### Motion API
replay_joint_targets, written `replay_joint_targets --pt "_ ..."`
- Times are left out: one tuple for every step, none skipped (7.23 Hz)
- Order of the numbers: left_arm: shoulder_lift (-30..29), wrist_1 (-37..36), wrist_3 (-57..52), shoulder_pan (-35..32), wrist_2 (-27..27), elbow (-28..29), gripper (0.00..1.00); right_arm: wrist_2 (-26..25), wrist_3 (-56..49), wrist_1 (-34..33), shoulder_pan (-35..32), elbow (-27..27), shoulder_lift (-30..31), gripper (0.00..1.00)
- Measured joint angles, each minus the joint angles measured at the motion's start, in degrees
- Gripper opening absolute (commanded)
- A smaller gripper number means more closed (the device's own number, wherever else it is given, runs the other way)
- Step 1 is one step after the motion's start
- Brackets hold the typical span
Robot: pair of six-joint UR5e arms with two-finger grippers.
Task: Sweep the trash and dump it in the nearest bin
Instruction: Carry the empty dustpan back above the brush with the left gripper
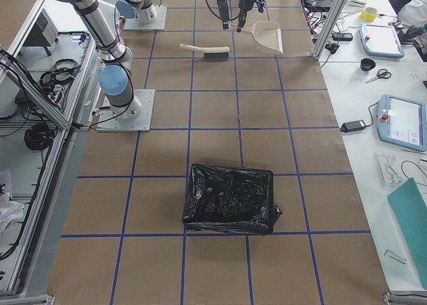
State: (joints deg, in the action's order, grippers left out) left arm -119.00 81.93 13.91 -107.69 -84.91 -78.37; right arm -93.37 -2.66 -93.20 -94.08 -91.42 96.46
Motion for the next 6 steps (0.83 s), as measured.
replay_joint_targets --pt "-0.7 -0.2 1.3 -1.2 0.0 0.0 0.00 0.8 0.5 0.1 0.0 -0.1 0.0 0.99" --pt "-1.3 -0.5 1.5 -1.8 0.0 0.0 0.00 1.5 2.1 0.5 0.0 -0.1 0.0 1.00" --pt "-2.0 -0.8 1.1 -2.1 0.0 0.0 0.00 1.8 3.6 0.8 0.0 -0.3 0.0 1.00" --pt "-2.7 -1.1 0.5 -2.3 0.0 -0.1 0.00 2.0 4.3 1.0 -0.1 -0.5 0.0 1.00" --pt "-3.0 -1.3 -0.1 -2.5 0.0 -0.4 0.00 2.0 4.7 1.1 -0.1 -0.9 0.2 1.00" --pt "-3.1 -1.5 -0.9 -2.7 0.1 -1.1 0.00 2.0 4.8 1.1 -0.1 -1.2 0.3 1.00"
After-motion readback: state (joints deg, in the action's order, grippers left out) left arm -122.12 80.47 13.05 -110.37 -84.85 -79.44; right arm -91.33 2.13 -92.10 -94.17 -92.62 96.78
